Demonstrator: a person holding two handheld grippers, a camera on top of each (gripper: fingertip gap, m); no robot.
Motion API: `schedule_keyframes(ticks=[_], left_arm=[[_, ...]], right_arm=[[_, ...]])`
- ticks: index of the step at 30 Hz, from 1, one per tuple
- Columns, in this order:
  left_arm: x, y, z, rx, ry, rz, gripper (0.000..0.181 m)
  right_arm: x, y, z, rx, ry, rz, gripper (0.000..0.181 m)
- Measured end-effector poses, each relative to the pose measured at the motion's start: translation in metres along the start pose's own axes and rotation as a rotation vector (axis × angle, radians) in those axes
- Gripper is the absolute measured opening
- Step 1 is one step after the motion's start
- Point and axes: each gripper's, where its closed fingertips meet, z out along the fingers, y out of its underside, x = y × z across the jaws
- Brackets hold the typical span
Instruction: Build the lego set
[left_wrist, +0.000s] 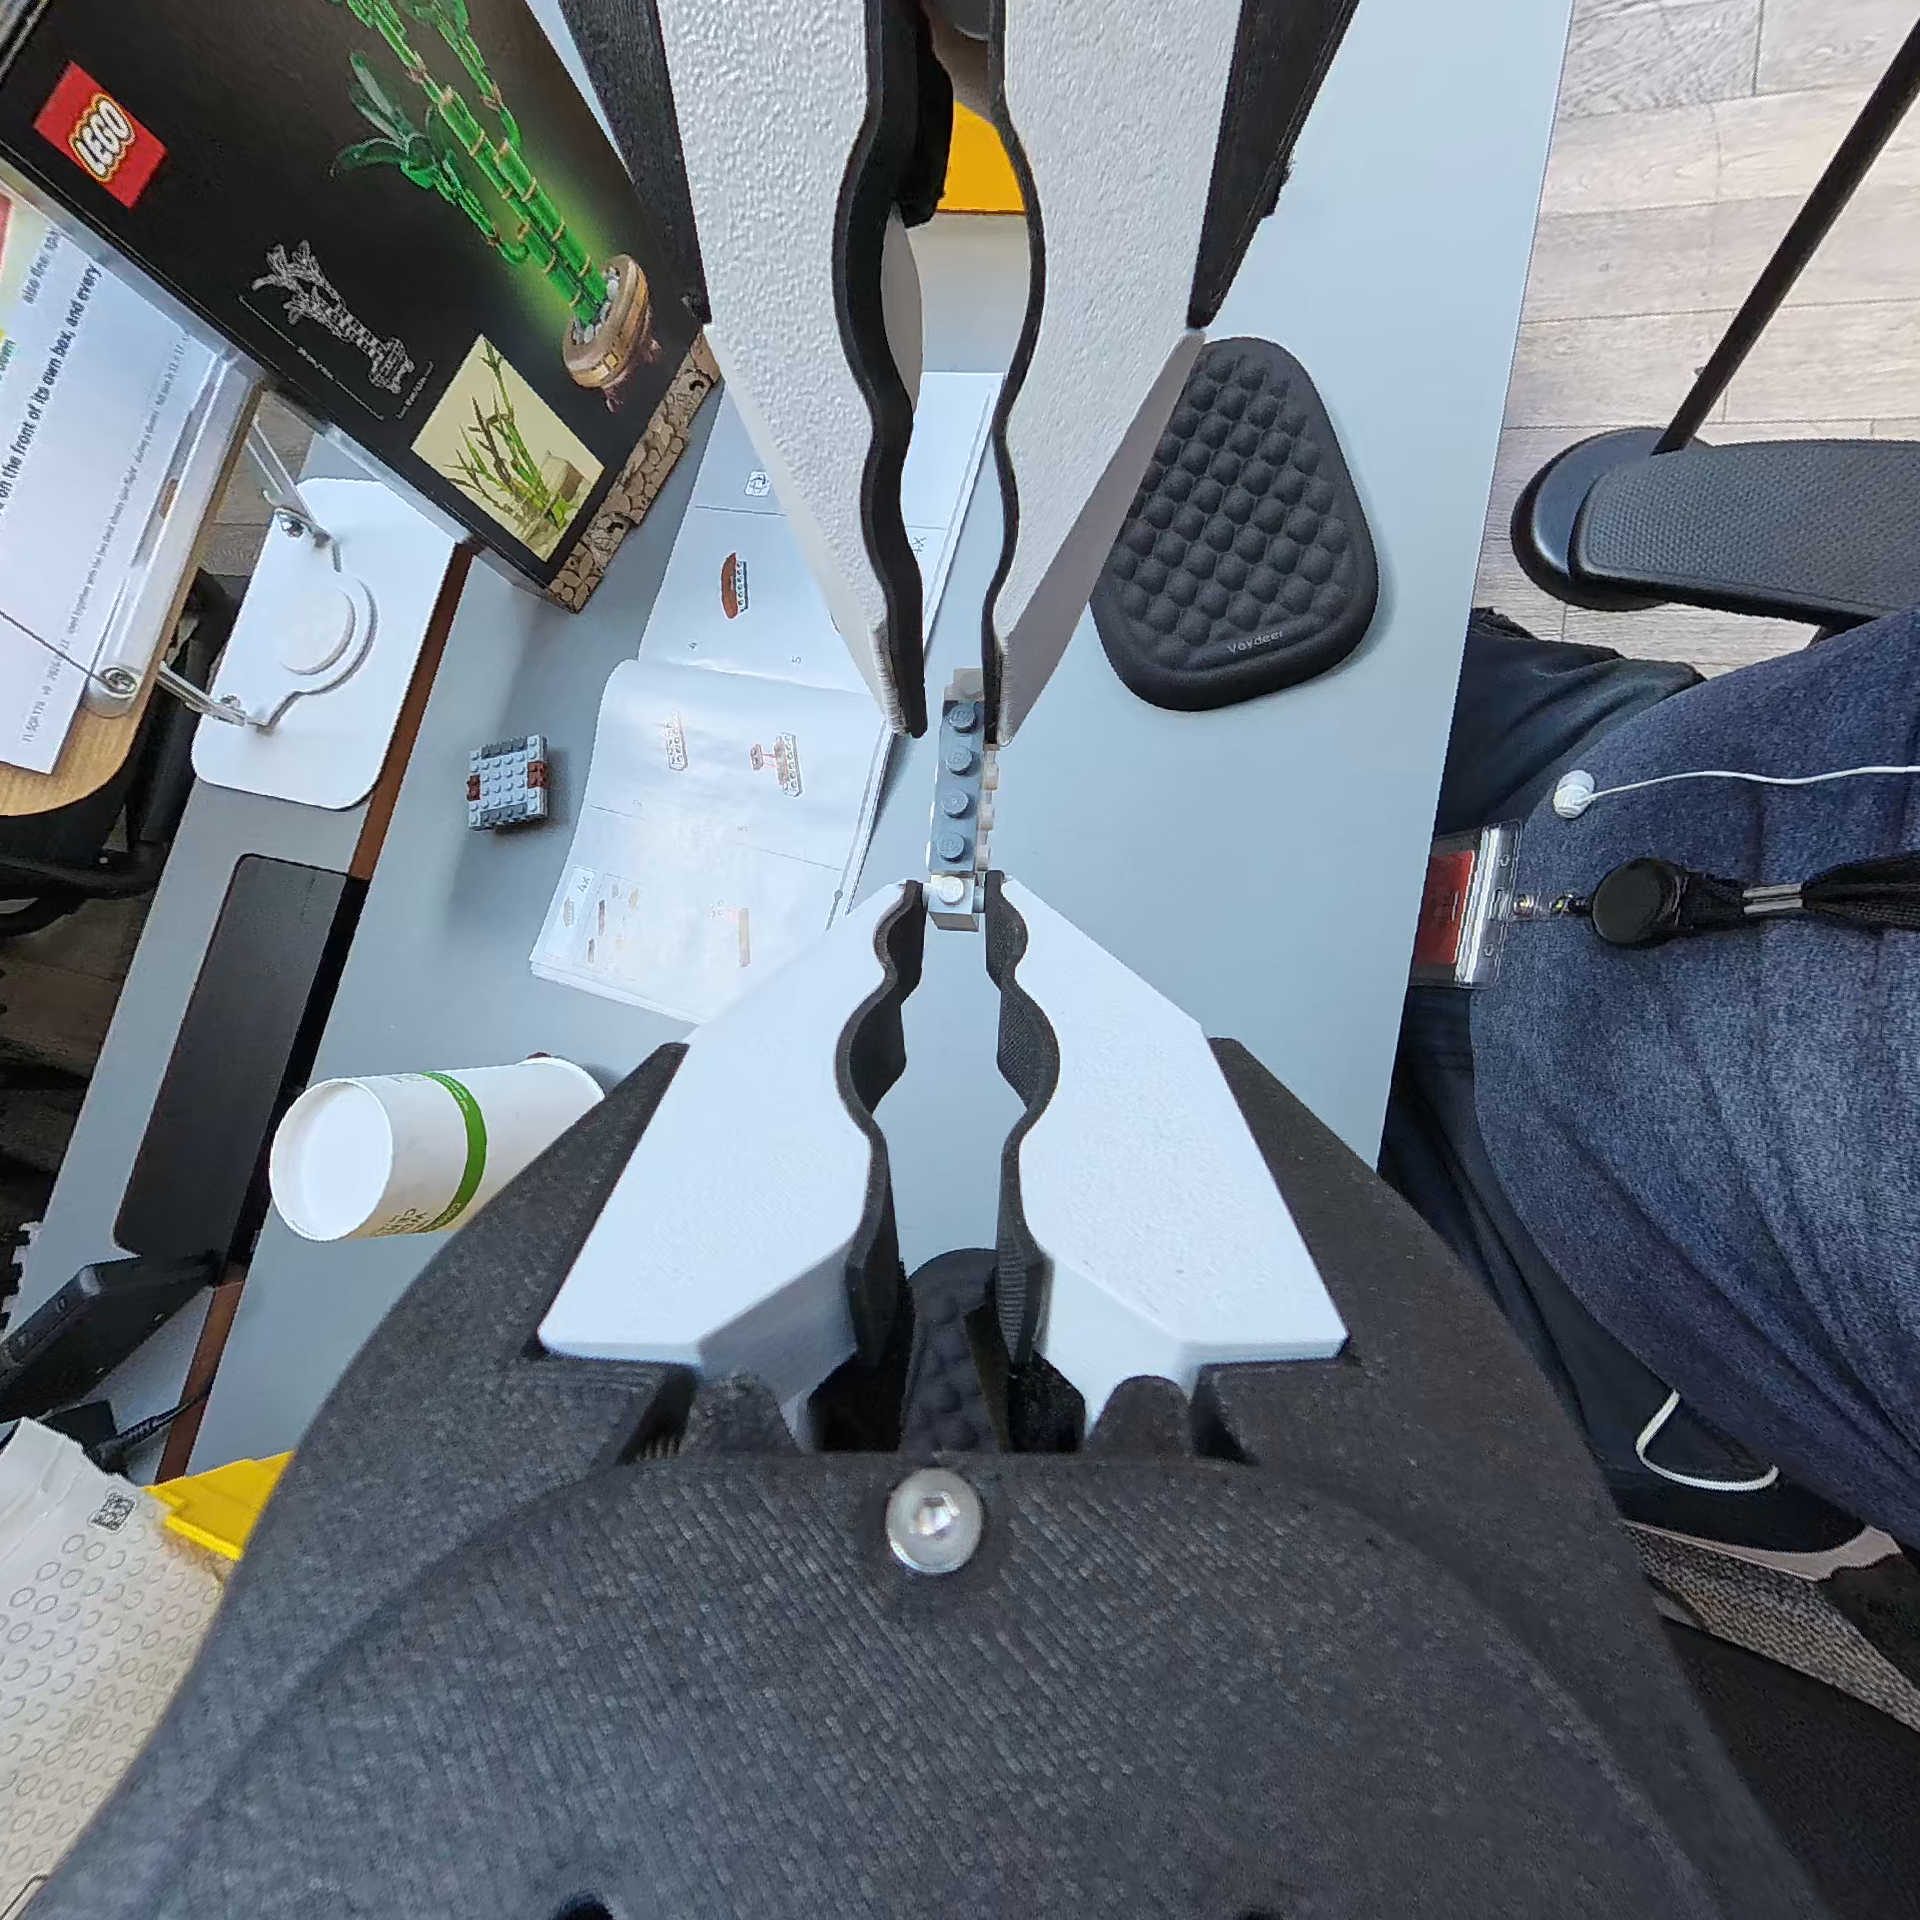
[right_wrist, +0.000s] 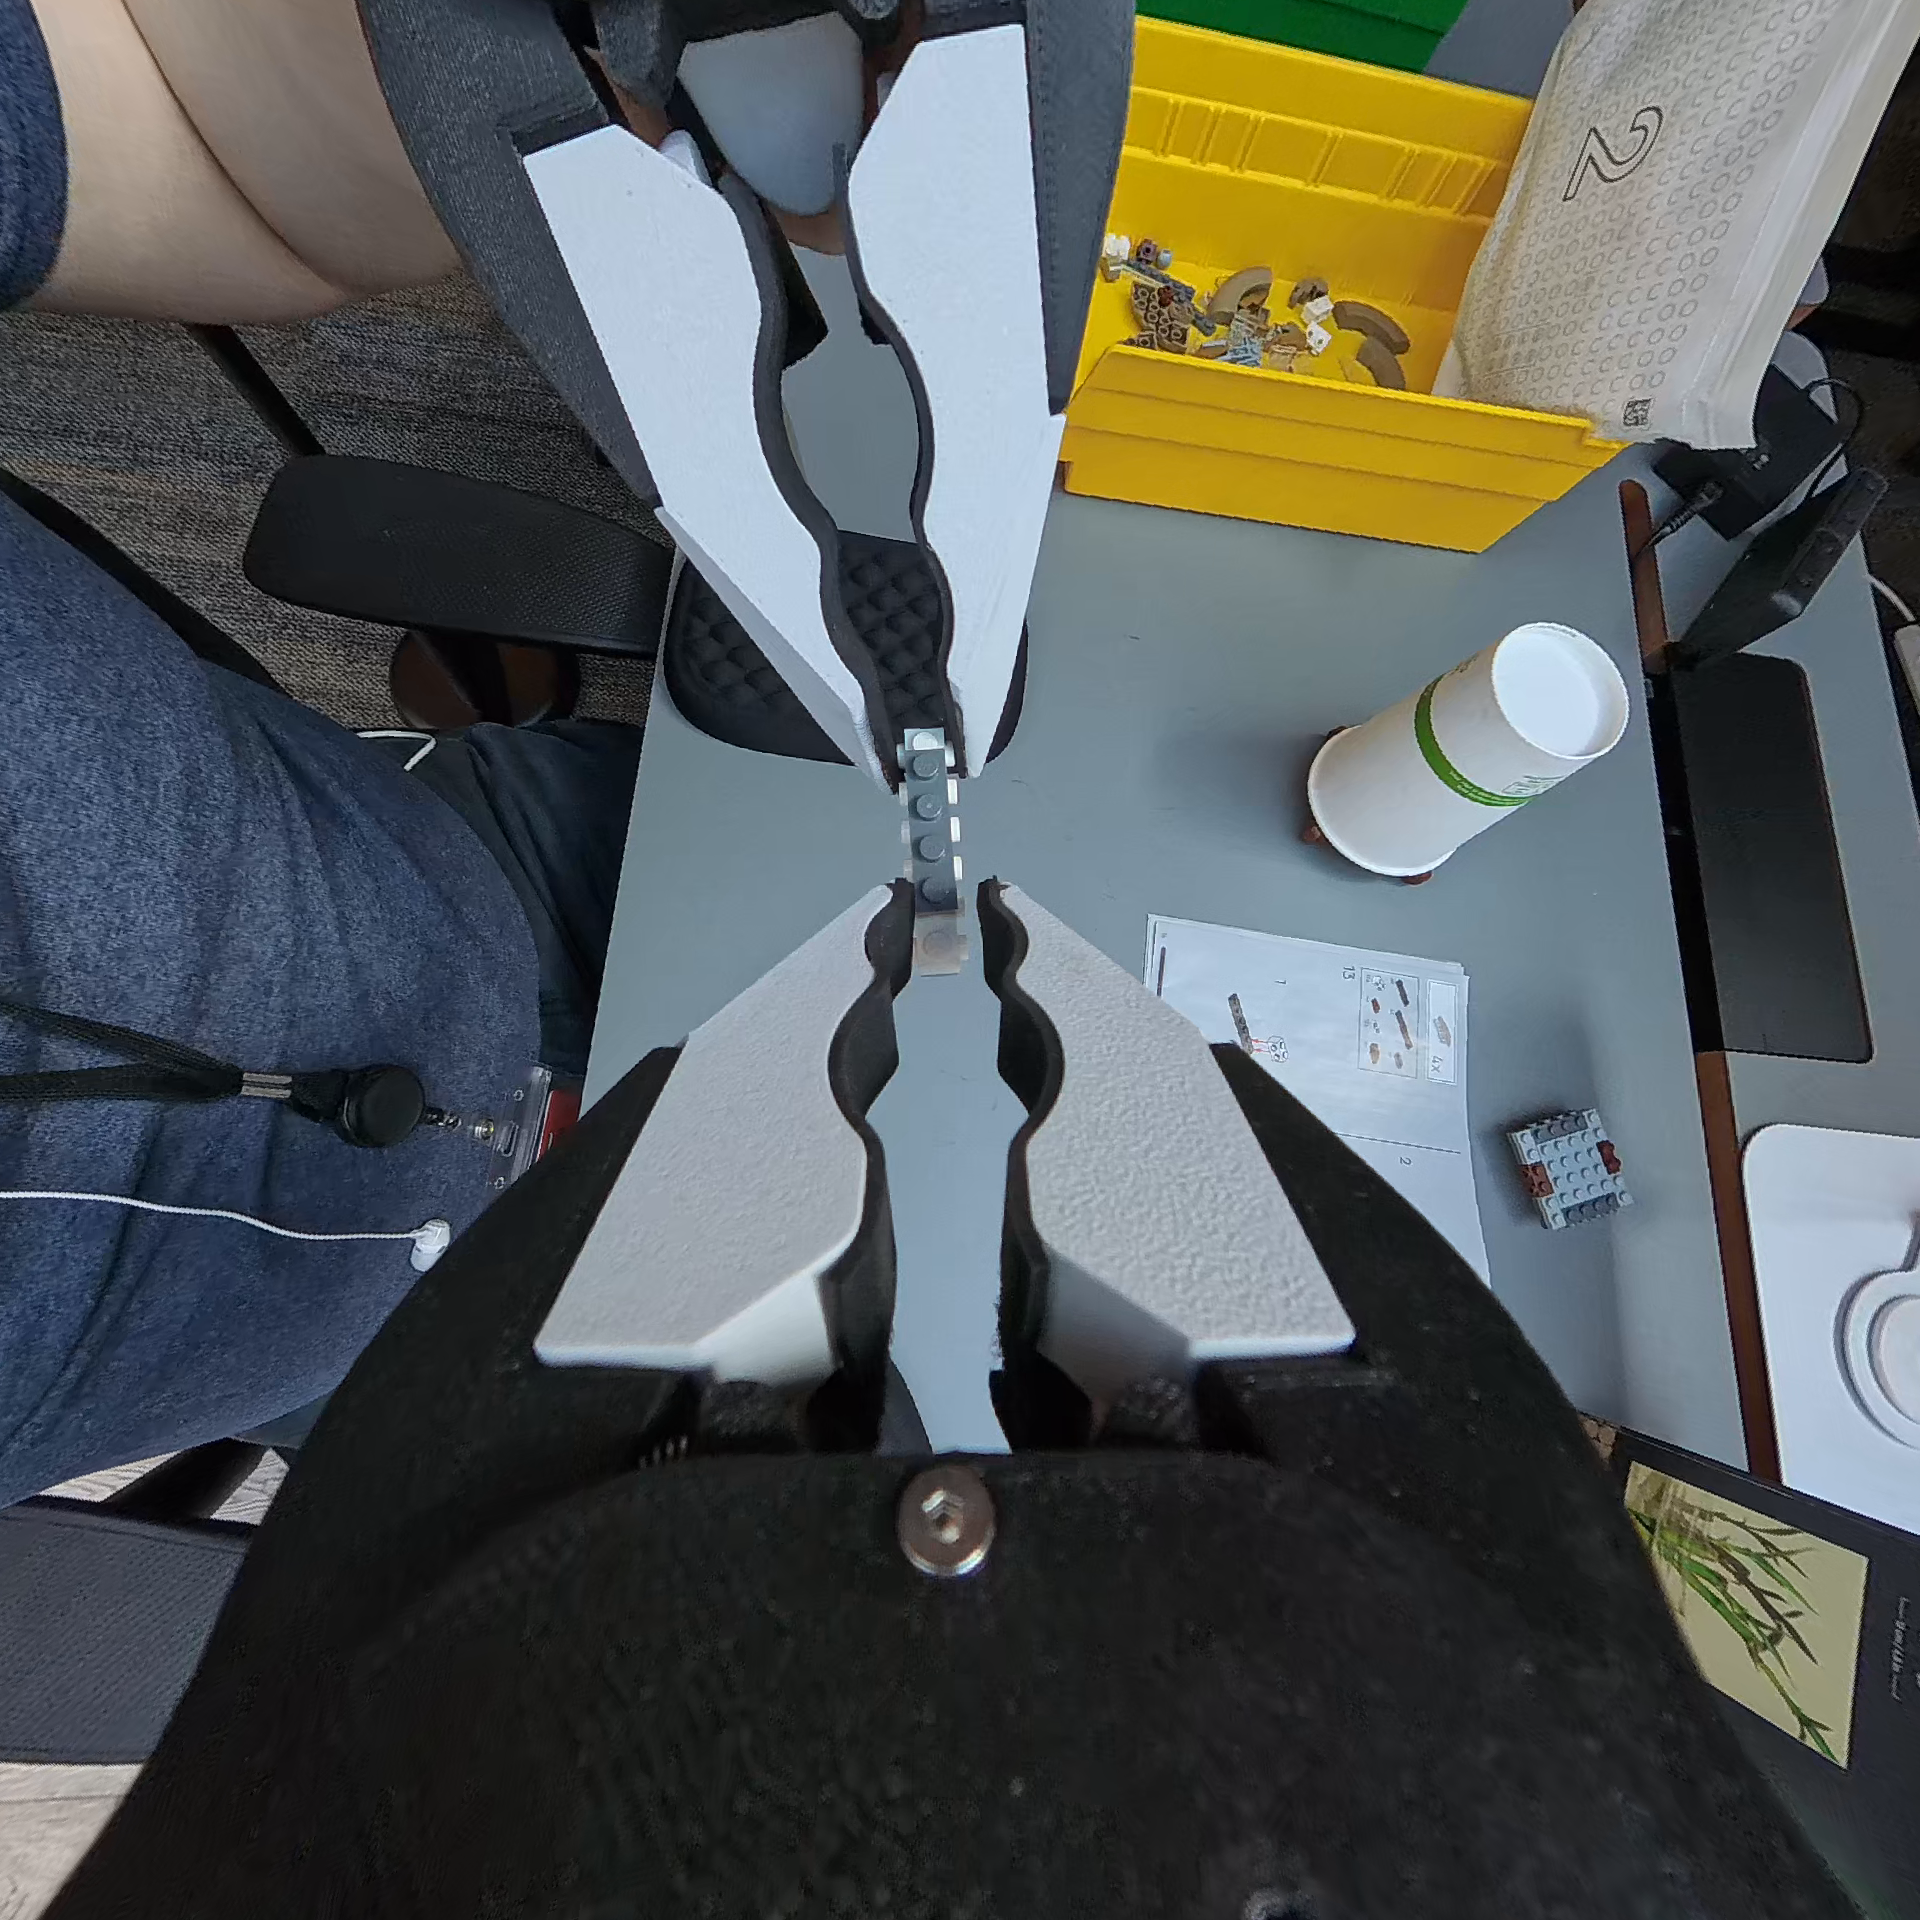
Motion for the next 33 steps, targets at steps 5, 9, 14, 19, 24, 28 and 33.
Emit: schedule_keyframes(ticks=[5, 9, 14, 19, 24, 28, 33], left_arm=[[0.0002, -0.0005, 0.0, 0.004, 0.004, -0.002, 0.009], [0.0012, -0.001, 0.0001, 0.005, 0.011, -0.002, 0.009], [0.0028, -0.0007, 0.0014, 0.005, 0.017, -0.003, 0.009], [0.0032, 0.0008, 0.0022, 0.003, 0.022, -0.009, 0.009], [0.0022, -0.0002, 0.0021, 0.009, 0.019, -0.007, 0.009], [0.0009, -0.0008, 0.0022, 0.009, 0.003, 0.007, 0.009], [0.0005, -0.0014, 0.0015, 0.008, -0.011, 0.021, 0.009]], right_arm=[[-0.0017, -0.0005, -0.0009, -0.003, -0.004, -0.008, 0.008], [-0.0033, 0.0001, -0.0009, -0.01, -0.017, -0.004, 0.008], [-0.0029, 0.0025, -0.0005, -0.027, -0.032, 0.027, 0.012], [-0.0018, 0.0031, -0.0011, -0.023, -0.033, 0.033, 0.014], [-0.0024, 0.0011, -0.0018, -0.011, -0.038, 0.034, 0.014], [-0.0029, 0.0002, -0.0014, -0.012, -0.033, 0.023, 0.014], [-0.0017, -0.0025, -0.0052, -0.002, -0.017, 0.006, 0.019]])
